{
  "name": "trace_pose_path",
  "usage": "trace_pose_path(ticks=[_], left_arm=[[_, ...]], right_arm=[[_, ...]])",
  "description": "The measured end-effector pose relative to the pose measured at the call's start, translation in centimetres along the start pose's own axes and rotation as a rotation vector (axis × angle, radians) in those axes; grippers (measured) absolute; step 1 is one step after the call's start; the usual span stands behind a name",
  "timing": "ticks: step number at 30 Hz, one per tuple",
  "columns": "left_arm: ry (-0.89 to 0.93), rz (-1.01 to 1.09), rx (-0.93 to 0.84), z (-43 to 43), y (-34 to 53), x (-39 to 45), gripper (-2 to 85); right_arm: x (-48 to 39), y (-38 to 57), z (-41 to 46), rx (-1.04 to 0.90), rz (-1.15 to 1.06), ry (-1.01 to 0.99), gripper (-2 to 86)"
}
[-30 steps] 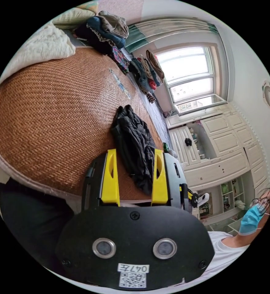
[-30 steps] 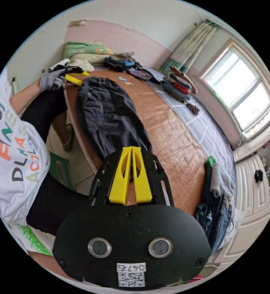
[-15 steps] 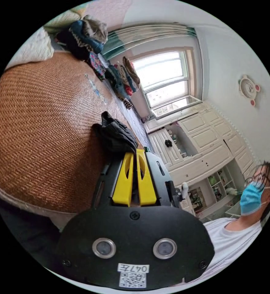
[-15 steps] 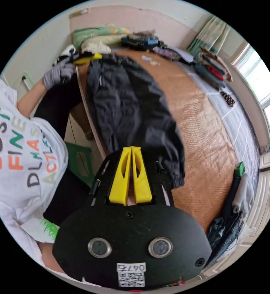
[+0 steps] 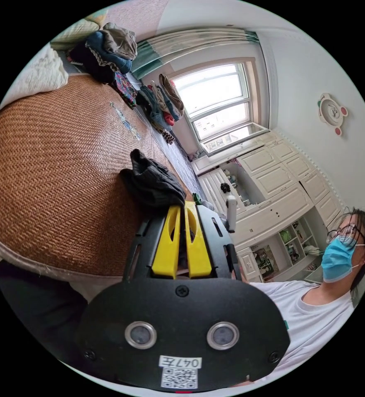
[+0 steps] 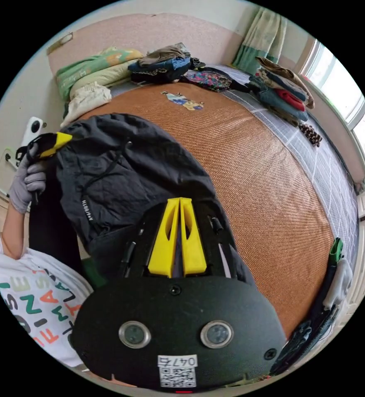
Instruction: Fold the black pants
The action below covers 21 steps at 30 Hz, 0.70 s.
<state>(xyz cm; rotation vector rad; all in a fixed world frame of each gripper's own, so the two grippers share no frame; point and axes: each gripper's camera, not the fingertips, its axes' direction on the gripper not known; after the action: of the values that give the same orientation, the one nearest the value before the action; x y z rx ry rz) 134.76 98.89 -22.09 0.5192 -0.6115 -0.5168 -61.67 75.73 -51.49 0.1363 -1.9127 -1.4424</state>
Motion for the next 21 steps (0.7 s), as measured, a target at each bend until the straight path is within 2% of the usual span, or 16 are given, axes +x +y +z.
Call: trace_pose_path(ticks=[5,7,10,12,16,21], left_arm=[[0.003,0.001,0.010,-0.9,-1.4,4.1,-1.0],[0.000,0.007,0.009,-1.2,-2.1,6.1,-1.0],[-0.017,0.058,-0.002,-1.6,-3.6,11.0,-1.0],[-0.025,0.154,-0.033,-1.2,-5.0,16.8,-1.0],[-0.081,0.355,-0.095,1.2,-7.1,28.8,-1.0],[-0.175,0.813,-0.349,12.6,-4.8,51.3,-0.9]], right_arm=[[-5.3,8.3,-5.9,0.210,-0.030,-0.145,-1.2],[-7.9,10.6,-5.3,0.220,-0.042,-0.164,-1.2],[-11.4,12.3,-0.7,0.133,-0.065,-0.168,-1.2],[-12.5,13.0,2.5,0.094,-0.049,-0.220,-1.2],[-14.3,14.9,5.5,0.144,-0.008,-0.331,-1.1],[-14.2,17.0,3.6,0.165,0.000,-0.319,-1.1]])
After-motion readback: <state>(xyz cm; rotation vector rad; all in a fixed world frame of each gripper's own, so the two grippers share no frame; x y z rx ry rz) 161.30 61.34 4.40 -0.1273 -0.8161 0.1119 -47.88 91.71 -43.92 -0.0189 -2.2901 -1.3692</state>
